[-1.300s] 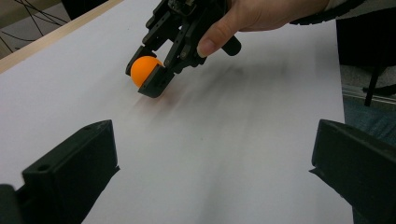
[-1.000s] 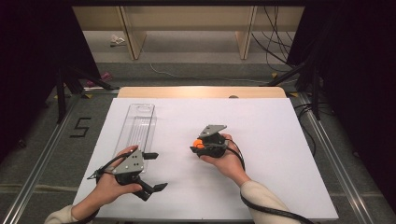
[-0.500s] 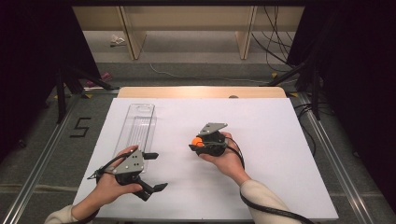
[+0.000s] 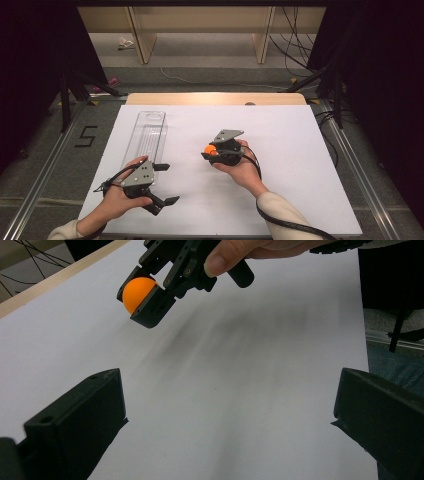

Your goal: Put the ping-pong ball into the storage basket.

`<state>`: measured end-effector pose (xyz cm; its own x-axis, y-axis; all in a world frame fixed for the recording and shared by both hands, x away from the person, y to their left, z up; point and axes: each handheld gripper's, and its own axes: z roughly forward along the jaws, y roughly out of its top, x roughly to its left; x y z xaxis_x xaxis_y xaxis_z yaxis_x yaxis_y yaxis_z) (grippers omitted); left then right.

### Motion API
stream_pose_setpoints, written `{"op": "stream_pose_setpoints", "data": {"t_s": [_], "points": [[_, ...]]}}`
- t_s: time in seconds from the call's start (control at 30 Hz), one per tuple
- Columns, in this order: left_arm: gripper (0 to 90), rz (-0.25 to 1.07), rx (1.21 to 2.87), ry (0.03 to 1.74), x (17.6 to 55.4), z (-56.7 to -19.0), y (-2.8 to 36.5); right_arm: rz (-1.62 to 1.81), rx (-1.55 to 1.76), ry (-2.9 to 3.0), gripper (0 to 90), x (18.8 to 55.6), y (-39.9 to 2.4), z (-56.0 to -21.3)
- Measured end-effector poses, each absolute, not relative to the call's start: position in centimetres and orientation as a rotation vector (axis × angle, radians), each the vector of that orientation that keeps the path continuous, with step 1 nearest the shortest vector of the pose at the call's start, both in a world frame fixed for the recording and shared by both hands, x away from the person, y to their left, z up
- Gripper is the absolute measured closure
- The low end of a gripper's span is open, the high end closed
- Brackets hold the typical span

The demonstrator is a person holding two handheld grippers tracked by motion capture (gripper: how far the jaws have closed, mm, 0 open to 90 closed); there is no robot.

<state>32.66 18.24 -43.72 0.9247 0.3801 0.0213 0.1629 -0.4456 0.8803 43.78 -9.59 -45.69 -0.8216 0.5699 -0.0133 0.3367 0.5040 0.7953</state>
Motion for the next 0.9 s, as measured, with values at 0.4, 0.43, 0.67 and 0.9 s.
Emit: {"op": "stream_pose_setpoints", "data": {"t_s": [0.4,0.43,0.67,0.9], "points": [[0.0,0.261,2.039,0.387,32.6,-43.7,18.2,1.244,0.750,2.460,51.6,43.8,-9.1,-45.2],[0.0,0.261,2.039,0.389,32.6,-43.7,18.2,1.245,0.749,2.460,51.6,43.8,-9.1,-45.1],[0.0,0.262,2.038,0.389,32.6,-43.7,18.2,1.254,0.737,2.460,51.6,43.8,-8.7,-44.9],[0.0,0.262,2.040,0.388,32.6,-43.7,18.2,1.263,0.731,2.459,51.6,43.7,-8.5,-44.7]]}}
